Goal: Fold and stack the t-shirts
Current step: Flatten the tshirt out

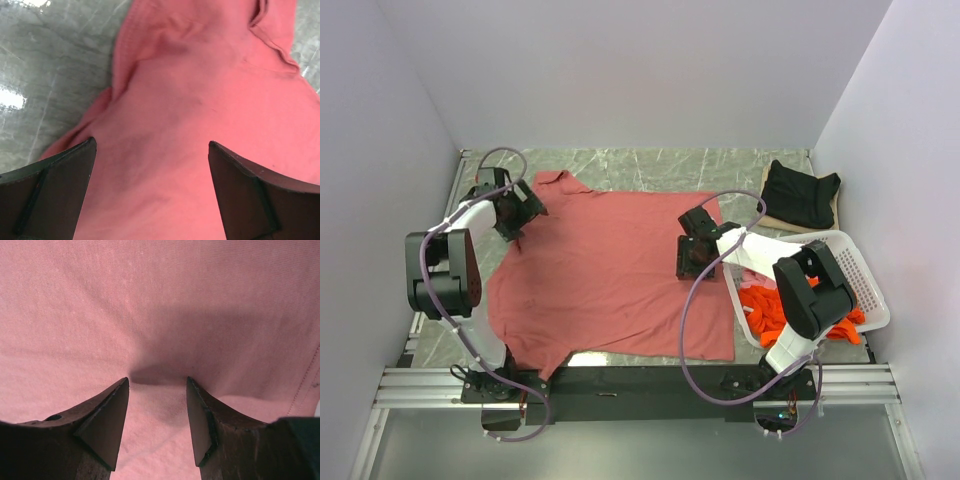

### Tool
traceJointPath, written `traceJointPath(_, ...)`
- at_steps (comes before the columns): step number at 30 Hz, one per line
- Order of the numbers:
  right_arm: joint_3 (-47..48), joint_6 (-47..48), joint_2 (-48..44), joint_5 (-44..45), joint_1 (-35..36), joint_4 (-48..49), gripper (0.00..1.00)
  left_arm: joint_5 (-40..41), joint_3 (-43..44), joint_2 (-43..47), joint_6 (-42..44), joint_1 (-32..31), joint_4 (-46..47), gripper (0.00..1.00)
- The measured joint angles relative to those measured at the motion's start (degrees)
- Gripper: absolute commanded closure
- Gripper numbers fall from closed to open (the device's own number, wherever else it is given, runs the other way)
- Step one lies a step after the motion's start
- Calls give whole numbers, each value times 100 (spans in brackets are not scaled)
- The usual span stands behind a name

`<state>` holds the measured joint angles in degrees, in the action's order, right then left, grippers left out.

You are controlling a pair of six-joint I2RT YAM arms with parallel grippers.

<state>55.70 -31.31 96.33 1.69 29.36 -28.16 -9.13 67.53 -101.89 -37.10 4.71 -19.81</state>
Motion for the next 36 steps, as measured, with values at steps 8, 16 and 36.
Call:
traceJointPath(8,13,2,-22,31,-2,-236,43,-205,-173,-317,142,-245,310,1)
traceJointPath(16,20,2,-44,48,-2,-444,43,-302,-173,-413,149,-837,695,1)
traceJointPath(36,42,13,-85,20,0,-833,43,-271,-542,-55,149,479,505,1)
